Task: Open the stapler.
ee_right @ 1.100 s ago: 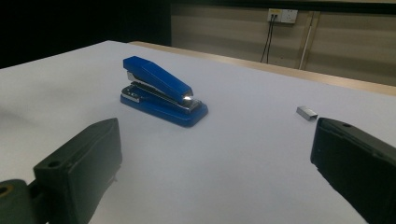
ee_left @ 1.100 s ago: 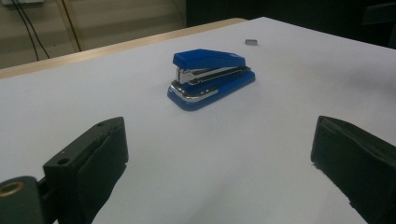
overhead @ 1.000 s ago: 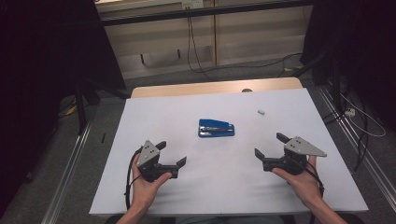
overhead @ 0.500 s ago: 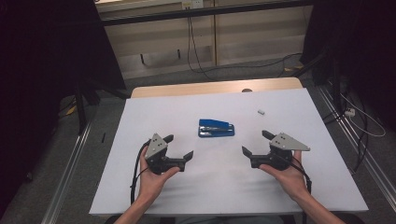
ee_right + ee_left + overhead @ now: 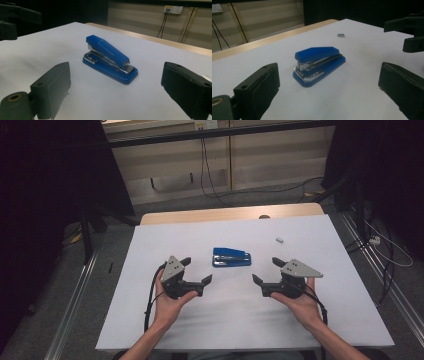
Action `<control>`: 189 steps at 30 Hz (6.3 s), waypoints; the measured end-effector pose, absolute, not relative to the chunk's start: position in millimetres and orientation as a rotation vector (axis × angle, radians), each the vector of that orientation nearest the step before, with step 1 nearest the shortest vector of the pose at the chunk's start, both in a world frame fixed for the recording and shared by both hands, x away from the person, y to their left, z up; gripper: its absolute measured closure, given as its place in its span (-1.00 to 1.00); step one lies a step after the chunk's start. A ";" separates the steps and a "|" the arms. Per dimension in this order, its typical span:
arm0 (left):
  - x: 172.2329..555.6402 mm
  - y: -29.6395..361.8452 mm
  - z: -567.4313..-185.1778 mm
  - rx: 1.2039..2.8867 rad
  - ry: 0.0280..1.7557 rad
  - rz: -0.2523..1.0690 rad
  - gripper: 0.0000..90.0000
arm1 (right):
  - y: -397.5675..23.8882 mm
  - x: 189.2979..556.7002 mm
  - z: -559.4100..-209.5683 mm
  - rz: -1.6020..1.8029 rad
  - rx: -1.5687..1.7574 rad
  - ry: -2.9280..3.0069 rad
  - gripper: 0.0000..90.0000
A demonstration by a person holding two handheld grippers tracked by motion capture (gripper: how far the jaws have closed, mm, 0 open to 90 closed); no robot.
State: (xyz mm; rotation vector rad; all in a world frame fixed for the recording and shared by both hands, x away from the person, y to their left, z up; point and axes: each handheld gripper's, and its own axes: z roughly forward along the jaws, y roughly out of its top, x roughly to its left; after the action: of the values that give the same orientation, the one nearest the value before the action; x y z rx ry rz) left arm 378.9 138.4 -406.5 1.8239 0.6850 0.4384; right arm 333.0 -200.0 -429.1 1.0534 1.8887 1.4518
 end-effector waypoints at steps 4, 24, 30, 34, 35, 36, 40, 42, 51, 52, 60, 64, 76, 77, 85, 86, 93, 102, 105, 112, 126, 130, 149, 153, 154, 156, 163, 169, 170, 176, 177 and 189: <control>385.9 134.1 -406.8 1.828 0.684 0.438 -0.92 | -193.2 337.4 -427.8 1.466 1.038 1.900 -0.74; 415.0 124.3 -416.3 1.877 0.731 0.430 -0.92 | -168.7 367.5 -432.5 1.471 1.021 1.945 -0.44; 417.4 127.1 -420.5 1.879 0.757 0.420 -0.92 | -164.4 375.4 -434.1 1.489 1.027 1.950 -0.25; 418.2 127.4 -423.1 1.898 0.759 0.409 -0.92 | -159.2 381.3 -434.9 1.497 1.021 1.969 -0.14; 418.4 127.5 -423.7 1.904 0.762 0.405 -0.92 | -158.0 382.8 -435.0 1.499 1.016 1.973 -0.09; 418.5 127.7 -424.2 1.906 0.765 0.402 -0.92 | -156.8 384.3 -434.9 1.504 1.017 1.975 -0.07; 418.7 130.3 -423.9 1.908 0.775 0.396 -0.92 | -151.9 389.5 -433.4 1.521 1.005 1.977 0.07; 419.0 131.3 -423.6 1.900 0.777 0.395 -0.92 | -149.5 391.8 -433.3 1.521 1.002 1.989 0.08; 420.2 130.6 -426.1 1.919 0.769 0.403 -0.92 | -139.2 401.2 -433.3 1.544 0.971 2.028 0.44; 420.5 130.6 -426.3 1.919 0.774 0.407 -0.92 | -138.6 401.9 -433.0 1.545 0.970 2.030 0.48; 422.0 133.1 -426.8 1.919 0.793 0.411 -0.93 | -134.1 406.5 -434.9 1.551 0.965 2.046 0.76; 422.4 132.5 -427.9 1.926 0.785 0.406 -0.91 | -132.7 408.2 -438.4 1.559 0.975 2.061 0.98; 424.4 132.1 -428.4 1.924 0.780 0.381 -0.70 | -127.0 415.3 -439.7 1.510 0.974 2.126 1.00; 424.3 131.7 -428.3 1.922 0.775 0.376 -0.65 | -126.7 416.5 -440.1 1.508 0.973 2.130 1.00; 424.6 127.9 -429.3 1.943 0.765 0.327 0.11 | -124.3 419.4 -442.4 1.488 0.970 2.168 1.00; 424.6 127.3 -429.5 1.947 0.766 0.325 0.20 | -124.4 419.7 -443.0 1.479 0.967 2.172 1.00; 431.0 124.1 -431.2 1.993 0.741 0.306 0.88 | -125.1 424.6 -446.5 1.453 0.980 2.182 1.00; 445.3 116.9 -433.5 2.040 0.770 0.322 1.00 | -119.7 429.6 -445.3 1.423 0.972 2.222 1.00; 449.4 114.2 -435.3 2.041 0.782 0.318 1.00 | -116.6 431.3 -447.0 1.388 0.967 2.251 1.00; 456.6 110.1 -437.5 2.041 0.798 0.314 1.00 | -113.0 437.7 -452.7 1.331 0.977 2.290 1.00; 464.5 103.5 -443.3 2.056 0.832 0.328 1.00 | -110.8 443.0 -453.8 1.246 0.986 2.326 1.00; 464.9 103.6 -443.9 2.052 0.838 0.325 1.00 | -111.5 443.1 -453.6 1.238 0.992 2.324 1.00; 468.3 98.6 -445.2 2.078 0.826 0.372 1.00 | -113.5 443.2 -457.3 1.206 1.017 2.338 1.00; 469.8 96.4 -446.2 2.083 0.828 0.392 1.00 | -113.7 443.2 -457.4 1.207 1.019 2.338 1.00; 470.4 96.2 -446.1 2.082 0.825 0.393 1.00 | -113.6 443.2 -457.3 1.207 1.018 2.338 1.00; 471.1 96.1 -445.7 2.079 0.825 0.395 1.00 | -113.6 443.3 -457.3 1.207 1.019 2.338 1.00; 470.6 95.8 -444.7 2.079 0.818 0.408 1.00 | -113.1 442.9 -457.5 1.202 1.016 2.334 1.00; 469.1 95.7 -442.4 2.077 0.806 0.414 1.00 | -113.1 442.8 -457.5 1.201 1.015 2.333 1.00; 468.6 95.6 -441.2 2.078 0.803 0.412 1.00 | -113.0 442.8 -457.5 1.201 1.015 2.333 1.00; 468.1 96.0 -441.0 2.077 0.798 0.410 1.00 | -113.0 442.7 -457.5 1.199 1.013 2.333 1.00; 467.8 95.8 -440.7 2.072 0.800 0.406 1.00 | -113.0 442.7 -457.5 1.199 1.013 2.333 1.00; 466.4 96.8 -435.5 2.035 0.798 0.387 1.00 | -112.9 442.5 -457.5 1.197 1.009 2.331 1.00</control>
State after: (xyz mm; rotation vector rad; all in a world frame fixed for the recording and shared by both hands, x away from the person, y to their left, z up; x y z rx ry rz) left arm 466.4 96.8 -435.5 2.0354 0.7984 0.3868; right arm 442.5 -112.9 -457.5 1.0086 2.3314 1.1969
